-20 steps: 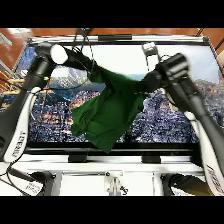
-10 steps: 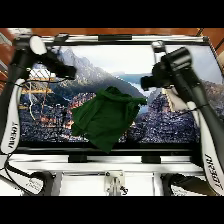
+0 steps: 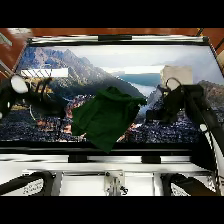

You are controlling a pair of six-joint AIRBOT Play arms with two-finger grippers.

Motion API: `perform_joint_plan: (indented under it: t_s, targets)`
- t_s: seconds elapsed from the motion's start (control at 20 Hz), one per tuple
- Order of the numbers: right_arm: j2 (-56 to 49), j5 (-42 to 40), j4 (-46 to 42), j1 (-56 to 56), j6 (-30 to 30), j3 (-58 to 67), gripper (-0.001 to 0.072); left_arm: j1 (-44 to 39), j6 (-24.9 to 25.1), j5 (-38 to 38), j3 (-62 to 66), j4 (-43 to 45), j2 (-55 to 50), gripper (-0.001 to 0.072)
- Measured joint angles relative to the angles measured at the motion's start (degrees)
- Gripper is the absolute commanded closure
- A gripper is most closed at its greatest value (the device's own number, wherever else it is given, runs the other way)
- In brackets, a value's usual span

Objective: Fold the shirts.

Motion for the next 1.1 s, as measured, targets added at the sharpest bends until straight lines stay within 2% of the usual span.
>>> perform_joint_plan:
  t_s: [0.2,0.45,0.5,0.55,0.65,0.7,0.75,1.1]
  targets:
    - [2.3,5.7,8.2,-0.3,-1.0,-5.3,0.0040,0.1,3.2,9.4,-17.3,-5.4,6.7,0.0196]
    - [2.9,8.5,12.2,-0.4,-1.1,-7.0,0.0039,-2.0,5.1,19.6,-25.1,-9.8,7.5,0.0205]
    - [3.0,8.6,12.6,-0.4,-1.1,-7.1,0.0039,-2.7,5.4,21.1,-25.6,-10.7,7.3,0.0235]
    - [3.0,8.8,12.8,-0.4,-1.0,-7.2,0.0039,-3.5,5.7,22.3,-26.0,-11.8,6.8,0.0336]
    - [3.0,8.9,13.1,-0.4,-0.4,-7.3,0.0039,-5.0,6.0,24.1,-26.5,-13.0,5.3,0.0477]
    - [3.0,8.9,13.2,-0.4,-0.1,-7.3,0.0039,-5.6,6.2,24.9,-26.6,-13.5,4.6,0.0594]
    - [2.9,8.9,13.3,-0.4,0.3,-7.4,0.0039,-6.1,6.3,25.6,-26.7,-13.8,4.1,0.0668]
    - [-5.1,11.6,16.4,-0.3,2.5,-7.4,0.0039,-7.0,8.7,27.6,-25.3,-14.5,5.2,0.0670]
